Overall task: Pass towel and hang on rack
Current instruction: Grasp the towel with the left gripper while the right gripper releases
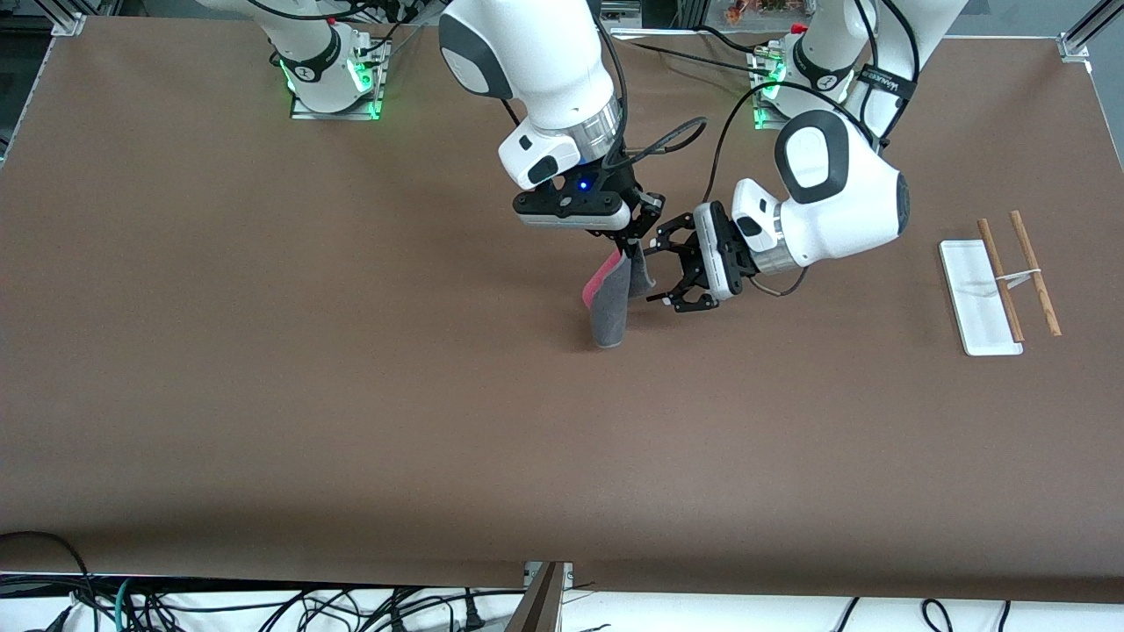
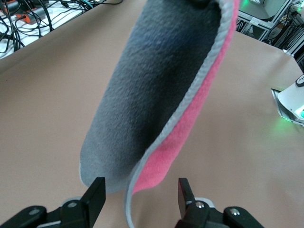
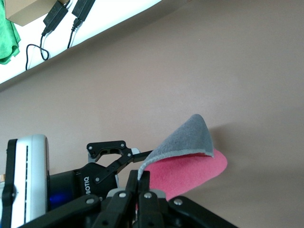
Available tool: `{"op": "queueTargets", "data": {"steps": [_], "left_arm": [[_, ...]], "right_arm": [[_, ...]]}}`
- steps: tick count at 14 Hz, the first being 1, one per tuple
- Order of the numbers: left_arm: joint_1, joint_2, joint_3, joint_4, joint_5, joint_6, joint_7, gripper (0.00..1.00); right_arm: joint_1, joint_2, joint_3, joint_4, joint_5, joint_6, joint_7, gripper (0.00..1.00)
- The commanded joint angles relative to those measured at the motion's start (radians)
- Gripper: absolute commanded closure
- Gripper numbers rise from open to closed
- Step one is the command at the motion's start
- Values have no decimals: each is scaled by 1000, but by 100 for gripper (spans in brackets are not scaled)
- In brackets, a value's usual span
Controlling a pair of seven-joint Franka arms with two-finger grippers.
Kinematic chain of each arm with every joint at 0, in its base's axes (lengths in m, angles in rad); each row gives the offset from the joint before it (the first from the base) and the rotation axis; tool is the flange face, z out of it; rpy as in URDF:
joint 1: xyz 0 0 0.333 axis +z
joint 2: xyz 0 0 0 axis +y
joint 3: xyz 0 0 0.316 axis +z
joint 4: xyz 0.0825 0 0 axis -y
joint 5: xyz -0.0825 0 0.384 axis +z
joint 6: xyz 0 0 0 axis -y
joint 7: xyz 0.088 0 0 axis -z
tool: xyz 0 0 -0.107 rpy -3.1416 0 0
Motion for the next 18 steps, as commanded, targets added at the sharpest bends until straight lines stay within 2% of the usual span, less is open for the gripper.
{"op": "queueTargets", "data": {"steps": [1, 2, 3, 12, 13, 15, 16, 17, 18], "left_arm": [[-3, -8, -8, -21, -39, 29, 44, 45], [-3, 1, -8, -14, -39, 29, 67, 70], [-3, 7, -8, -13, -44, 29, 79, 100], [9, 7, -10, -5, -47, 19, 83, 100], [9, 7, -8, -4, -45, 16, 81, 100], [13, 4, -8, -4, -44, 14, 79, 100], [15, 4, -7, -4, -42, 14, 81, 100], [18, 3, -6, -4, -38, 14, 79, 100], [26, -3, -6, -4, -36, 14, 76, 100]], "right_arm": [[7, -2, -5, 11, -13, 1, 19, 100], [7, -2, -5, 11, -13, 9, 18, 100], [7, -2, -5, 11, -13, 10, 18, 100], [7, -2, -7, 11, -15, 21, 16, 100], [7, -2, -7, 11, -15, 21, 15, 84], [7, -2, -10, 11, -24, 18, 15, 39], [9, -2, -9, 9, -60, 18, 10, 5], [9, -2, -7, 9, -111, 18, 5, 0], [12, -2, -5, 9, -128, 18, 2, 0]]}}
